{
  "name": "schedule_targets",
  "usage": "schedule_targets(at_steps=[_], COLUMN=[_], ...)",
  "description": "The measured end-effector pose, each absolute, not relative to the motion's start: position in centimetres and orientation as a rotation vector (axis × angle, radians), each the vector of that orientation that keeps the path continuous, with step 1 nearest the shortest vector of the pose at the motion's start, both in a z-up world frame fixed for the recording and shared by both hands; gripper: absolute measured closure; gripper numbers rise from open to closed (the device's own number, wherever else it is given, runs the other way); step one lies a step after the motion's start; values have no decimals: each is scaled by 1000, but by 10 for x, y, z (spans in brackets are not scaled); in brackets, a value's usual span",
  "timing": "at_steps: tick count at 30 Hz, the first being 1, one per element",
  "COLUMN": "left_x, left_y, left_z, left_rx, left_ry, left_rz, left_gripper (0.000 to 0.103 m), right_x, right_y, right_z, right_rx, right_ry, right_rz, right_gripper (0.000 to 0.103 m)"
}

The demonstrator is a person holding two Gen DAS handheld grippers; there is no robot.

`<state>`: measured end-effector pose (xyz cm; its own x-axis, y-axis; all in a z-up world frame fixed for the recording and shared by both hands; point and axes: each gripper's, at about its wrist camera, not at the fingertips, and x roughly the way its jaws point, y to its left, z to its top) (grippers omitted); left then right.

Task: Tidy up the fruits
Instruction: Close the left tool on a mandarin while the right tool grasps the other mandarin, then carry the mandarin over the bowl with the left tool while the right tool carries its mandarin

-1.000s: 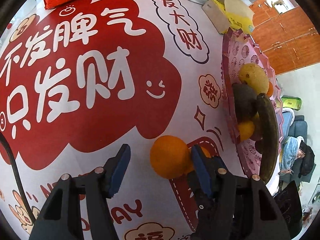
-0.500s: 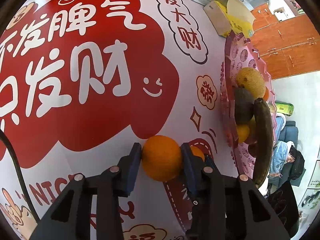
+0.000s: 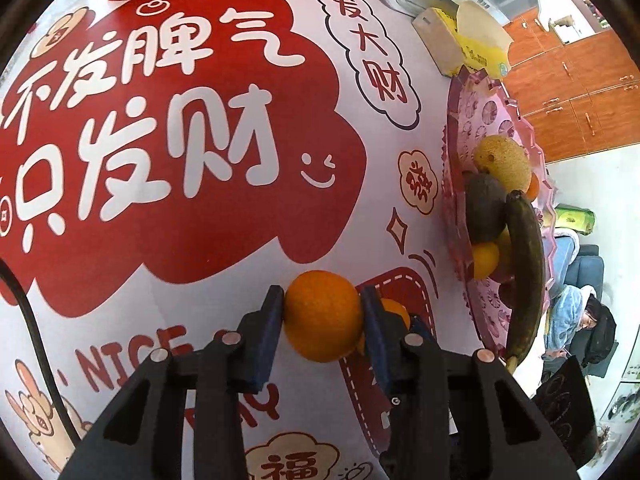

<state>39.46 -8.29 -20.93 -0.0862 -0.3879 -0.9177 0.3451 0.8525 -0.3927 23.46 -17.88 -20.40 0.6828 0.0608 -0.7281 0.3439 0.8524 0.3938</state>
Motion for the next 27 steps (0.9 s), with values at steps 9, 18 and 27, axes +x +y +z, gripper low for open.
schedule_targets(at_steps=[9, 18, 27], left_x=[382, 357, 330], left_y=[-68, -62, -69], left_z=[-181, -153, -126], left_rx=[-30, -13, -8], left_ry=[1489, 1439, 1399], left_rz=[-590, -569, -548], left_gripper=[66, 66, 66], right_x=[217, 191, 161], right_y=[-164, -155, -150], right_z=[-200, -180, -142], right_rx=[525, 502, 391], right_ry=[842, 831, 776], right_rz=[-111, -37, 89], right_gripper=[67, 67, 67])
